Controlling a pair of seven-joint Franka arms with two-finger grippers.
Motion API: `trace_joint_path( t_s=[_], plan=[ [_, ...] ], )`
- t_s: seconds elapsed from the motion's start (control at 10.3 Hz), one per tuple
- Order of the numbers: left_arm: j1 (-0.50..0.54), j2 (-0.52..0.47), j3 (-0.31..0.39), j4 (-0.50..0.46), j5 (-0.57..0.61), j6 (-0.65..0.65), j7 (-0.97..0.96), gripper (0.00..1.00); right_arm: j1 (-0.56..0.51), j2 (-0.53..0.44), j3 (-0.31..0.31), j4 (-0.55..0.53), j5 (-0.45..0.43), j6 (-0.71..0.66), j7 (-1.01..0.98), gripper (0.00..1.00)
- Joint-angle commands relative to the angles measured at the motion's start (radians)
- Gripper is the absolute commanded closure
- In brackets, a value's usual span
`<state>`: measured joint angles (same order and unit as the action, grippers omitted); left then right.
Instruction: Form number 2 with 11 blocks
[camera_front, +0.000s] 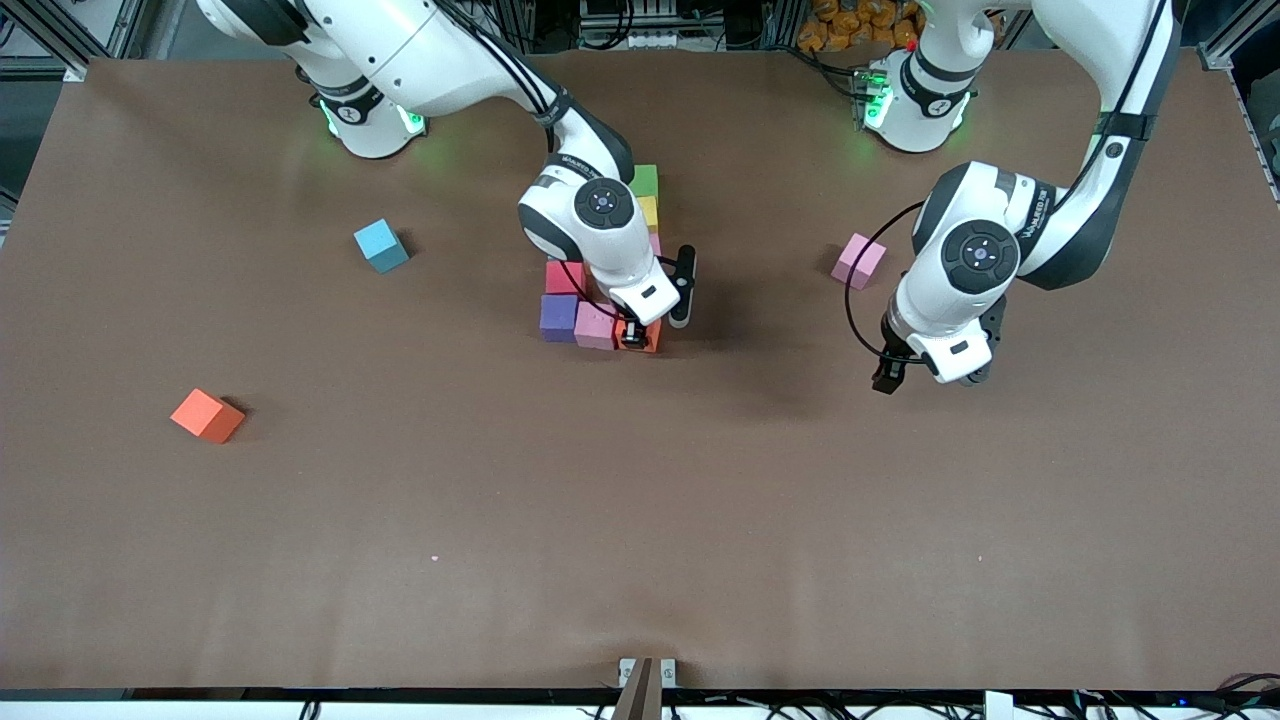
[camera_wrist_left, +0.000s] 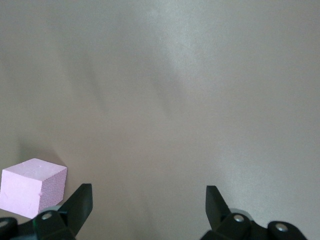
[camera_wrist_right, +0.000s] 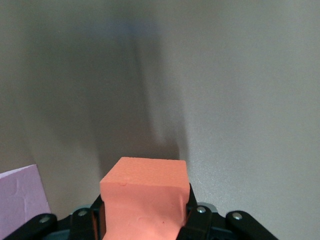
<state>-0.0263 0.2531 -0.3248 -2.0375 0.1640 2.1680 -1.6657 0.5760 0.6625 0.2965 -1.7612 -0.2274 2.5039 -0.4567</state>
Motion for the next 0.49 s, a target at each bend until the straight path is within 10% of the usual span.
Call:
trace_joint_path(
  t_s=[0.0,0.19,0.39],
  plan=[
    [0.006,0.008,-0.008,0.020,-0.024,-0.020,-0.006,0.00,-0.001,0.005,0.001,0.005,-0.004,0.000,-0.005,0.65],
    [0.006,0.008,-0.008,0.031,-0.024,-0.020,0.001,0.00,-0.007,0.005,0.001,0.003,-0.004,-0.005,-0.007,0.64],
    [0.008,0.003,-0.007,0.051,-0.023,-0.023,0.056,0.00,-0.002,0.002,0.000,-0.004,-0.006,0.035,-0.001,0.05]
  ],
)
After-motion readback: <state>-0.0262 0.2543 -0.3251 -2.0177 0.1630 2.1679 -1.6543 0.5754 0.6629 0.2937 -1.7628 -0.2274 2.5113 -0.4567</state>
